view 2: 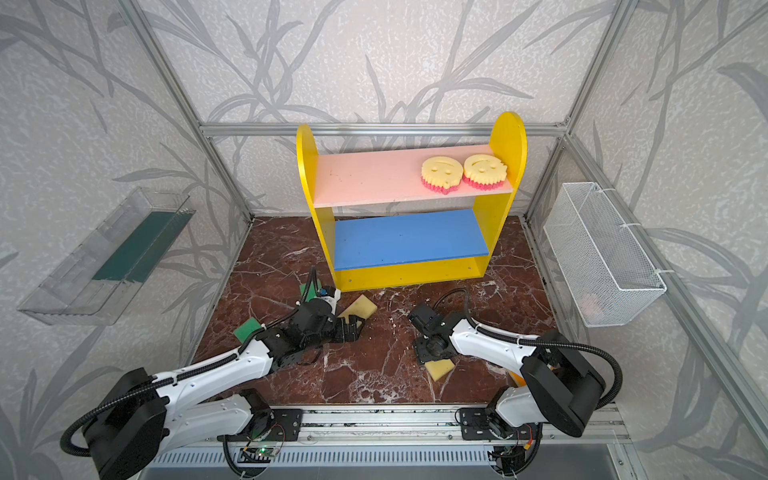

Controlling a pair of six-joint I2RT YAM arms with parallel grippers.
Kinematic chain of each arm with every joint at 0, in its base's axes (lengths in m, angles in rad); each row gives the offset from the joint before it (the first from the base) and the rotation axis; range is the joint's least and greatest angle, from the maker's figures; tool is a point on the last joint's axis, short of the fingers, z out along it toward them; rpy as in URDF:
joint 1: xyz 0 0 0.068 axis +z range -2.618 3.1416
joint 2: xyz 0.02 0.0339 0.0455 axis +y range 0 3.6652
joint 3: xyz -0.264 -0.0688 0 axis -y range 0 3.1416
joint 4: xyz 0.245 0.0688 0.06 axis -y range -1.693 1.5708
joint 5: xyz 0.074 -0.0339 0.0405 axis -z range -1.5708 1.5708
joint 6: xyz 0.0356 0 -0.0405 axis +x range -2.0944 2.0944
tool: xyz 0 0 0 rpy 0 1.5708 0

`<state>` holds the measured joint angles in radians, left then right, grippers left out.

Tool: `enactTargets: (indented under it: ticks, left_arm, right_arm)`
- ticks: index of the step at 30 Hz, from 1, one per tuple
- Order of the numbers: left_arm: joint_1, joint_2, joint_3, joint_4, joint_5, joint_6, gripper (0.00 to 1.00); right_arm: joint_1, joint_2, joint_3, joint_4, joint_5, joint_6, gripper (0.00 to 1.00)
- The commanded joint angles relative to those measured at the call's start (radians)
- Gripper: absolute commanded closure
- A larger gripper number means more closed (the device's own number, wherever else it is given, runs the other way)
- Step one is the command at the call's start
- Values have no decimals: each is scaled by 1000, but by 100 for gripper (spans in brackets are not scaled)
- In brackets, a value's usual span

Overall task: Place and organize the cleaning sponges onto the shelf
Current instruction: 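Close the right gripper on the yellow rectangular sponge's end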

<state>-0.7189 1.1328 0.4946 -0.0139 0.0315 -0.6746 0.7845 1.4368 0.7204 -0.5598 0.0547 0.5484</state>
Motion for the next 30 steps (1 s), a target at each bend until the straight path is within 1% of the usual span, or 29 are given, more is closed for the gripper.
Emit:
enactTargets:
  ticks: [1,3,7,10,13,19,25,30]
  left_arm:
    - [4,-22,-12,-9,-15,-6,1]
    - [6,-25,-10,-9,-16,-5,1]
    - [9,-25,-6,-9,-12,3,1]
    - [13,-25,-6,-11,-7,6,1]
    - [16,-32,-7,-15,-4,7,1]
    - [18,-56,-16,-26,-4,4,1]
    - [18,-45,-22,-9,7,-9,1]
    - [18,-36,-19,-8,11,-13,2]
  right_arm:
    - [4,54,64,-34,41,-13,29]
    - [1,85,95,-37,48,-18,27]
    - [-7,128,145,-37,41,-37,13]
    - [-6,139,160,-37,24,-61,8]
    - [-5,113,146,-37,12,-83,6]
    - [-7,15,78,-67,4,-112,3]
    - [-6,-48,-13,-82,-10,-103,3]
    - [-6,-69,-53,-73,-10,-93,3]
